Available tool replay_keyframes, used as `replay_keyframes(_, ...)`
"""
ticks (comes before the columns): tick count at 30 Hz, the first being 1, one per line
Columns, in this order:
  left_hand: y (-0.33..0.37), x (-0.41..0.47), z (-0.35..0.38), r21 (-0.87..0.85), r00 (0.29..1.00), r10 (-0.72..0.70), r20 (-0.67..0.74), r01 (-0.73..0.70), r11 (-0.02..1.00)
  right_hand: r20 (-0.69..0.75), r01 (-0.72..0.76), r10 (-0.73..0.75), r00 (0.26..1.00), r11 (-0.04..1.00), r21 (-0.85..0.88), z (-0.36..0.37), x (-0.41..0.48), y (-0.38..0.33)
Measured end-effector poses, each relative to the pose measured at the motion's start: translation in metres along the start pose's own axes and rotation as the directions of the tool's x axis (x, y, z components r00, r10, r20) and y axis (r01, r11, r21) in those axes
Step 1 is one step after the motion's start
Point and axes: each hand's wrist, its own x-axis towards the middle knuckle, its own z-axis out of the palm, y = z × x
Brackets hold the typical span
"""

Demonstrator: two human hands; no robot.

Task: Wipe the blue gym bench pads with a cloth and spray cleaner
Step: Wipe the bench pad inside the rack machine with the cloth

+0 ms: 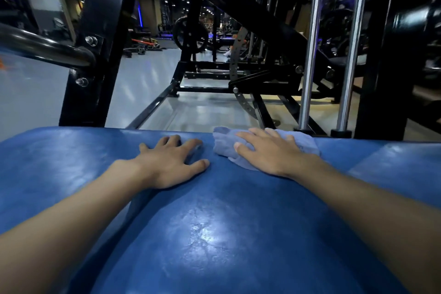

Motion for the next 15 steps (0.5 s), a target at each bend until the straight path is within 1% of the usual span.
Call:
replay_keyframes(5, 0.036, 0.001, 0.002, -0.014, 0.999, 0.038, 0.0, -0.038, 0.999, -0.012, -0.05, 0.05, 0.999, 0.999, -0.012, -0.003, -0.019, 0.045)
replay_keyframes(9, 0.058, -0.003, 0.007, -0.011, 0.999, 0.044, -0.003, -0.044, 0.999, 0.058, -0.085, 0.089, 0.994, 0.994, -0.07, -0.018, -0.028, 0.058)
replay_keyframes(12, 0.074, -0.007, 0.009, -0.014, 0.999, 0.04, -0.008, -0.04, 0.999, 0.092, -0.051, 0.053, 0.994, 0.999, -0.018, -0.014, -0.029, 0.052)
replay_keyframes(15, 0.095, -0.009, 0.01, 0.004, 0.999, 0.043, -0.02, -0.043, 0.999, 0.063, -0.001, 0.002, 0.998, 1.0, -0.018, -0.007, -0.03, 0.064)
